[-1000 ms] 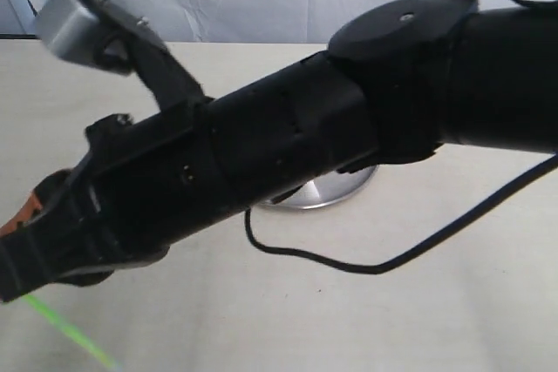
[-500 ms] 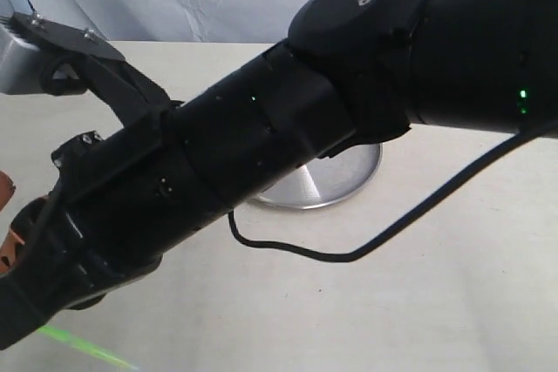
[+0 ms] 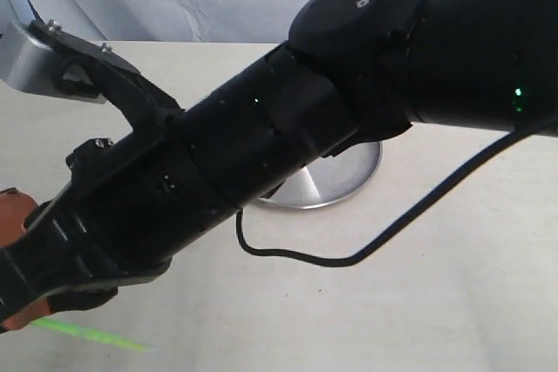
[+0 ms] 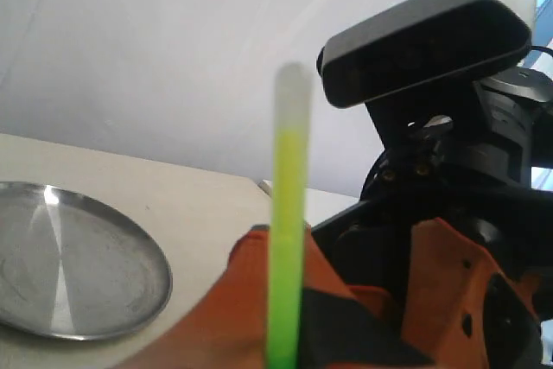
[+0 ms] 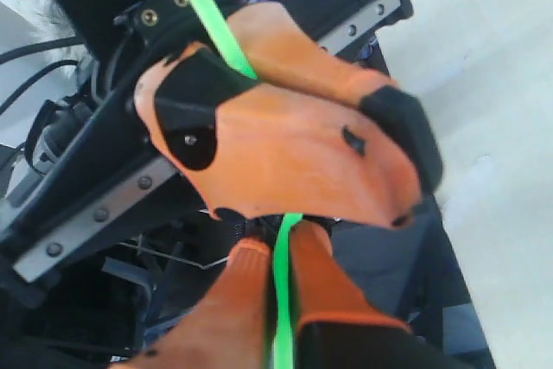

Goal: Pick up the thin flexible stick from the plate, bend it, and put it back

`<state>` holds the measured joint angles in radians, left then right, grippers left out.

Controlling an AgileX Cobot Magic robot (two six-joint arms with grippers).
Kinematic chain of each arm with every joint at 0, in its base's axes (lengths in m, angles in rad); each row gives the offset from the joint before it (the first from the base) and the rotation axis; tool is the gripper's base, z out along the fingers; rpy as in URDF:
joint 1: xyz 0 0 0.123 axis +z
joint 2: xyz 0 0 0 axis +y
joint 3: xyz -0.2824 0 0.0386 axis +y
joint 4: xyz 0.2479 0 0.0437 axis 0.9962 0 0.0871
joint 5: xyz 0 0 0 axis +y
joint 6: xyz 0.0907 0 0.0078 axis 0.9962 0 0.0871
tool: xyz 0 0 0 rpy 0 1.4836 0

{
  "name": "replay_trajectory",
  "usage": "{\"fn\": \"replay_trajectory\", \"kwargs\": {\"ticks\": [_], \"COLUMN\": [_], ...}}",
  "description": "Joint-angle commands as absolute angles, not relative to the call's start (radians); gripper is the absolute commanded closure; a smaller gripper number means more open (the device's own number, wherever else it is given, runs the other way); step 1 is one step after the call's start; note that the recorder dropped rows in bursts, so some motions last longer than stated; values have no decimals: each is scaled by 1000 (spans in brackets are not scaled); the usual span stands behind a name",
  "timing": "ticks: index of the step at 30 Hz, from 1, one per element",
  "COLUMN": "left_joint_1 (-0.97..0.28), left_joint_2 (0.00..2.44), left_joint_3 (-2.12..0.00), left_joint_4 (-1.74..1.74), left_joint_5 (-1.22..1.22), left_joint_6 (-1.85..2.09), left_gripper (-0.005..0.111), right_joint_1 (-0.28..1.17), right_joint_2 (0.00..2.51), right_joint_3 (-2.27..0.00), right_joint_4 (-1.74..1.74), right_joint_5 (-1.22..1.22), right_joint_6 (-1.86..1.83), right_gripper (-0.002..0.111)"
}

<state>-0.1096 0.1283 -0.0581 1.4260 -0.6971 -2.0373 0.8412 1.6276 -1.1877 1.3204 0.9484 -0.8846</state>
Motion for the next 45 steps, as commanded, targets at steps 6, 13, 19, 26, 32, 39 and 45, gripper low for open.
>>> {"fn": "replay_trajectory", "kwargs": {"ticks": [6,13,19,26,32,39,45], "left_joint_1": [-114,-114,-114,-170,-208,-270,-293], "left_joint_2": [136,141,207,359,510,743,953], "left_joint_3": [-28,-62,-139,-226,-286,-387,-457], "left_joint_4": [1429,1208,1250,1304,1231,1117,1143], "left_joint_5": [-576,-605,-611,-636,-665,-781,-858], "left_joint_6": [-2021,-1991,-1977,-1952,-1817,-1618,-1561], "left_gripper": [106,106,106,106,106,106,106], "right_joint_1": [857,857,857,857,857,857,857], "right_joint_2": [1581,1581,1581,1581,1579,1579,1579], "right_joint_3": [-1220,-1220,-1220,-1220,-1220,-1220,-1220], "right_joint_4": [1318,1215,1121,967,720,625,490], "right_joint_5": [1102,1078,1000,949,911,817,799], "right_joint_6": [-891,-880,-844,-738,-540,-470,-441], "right_gripper": [109,109,109,109,109,104,51]}}
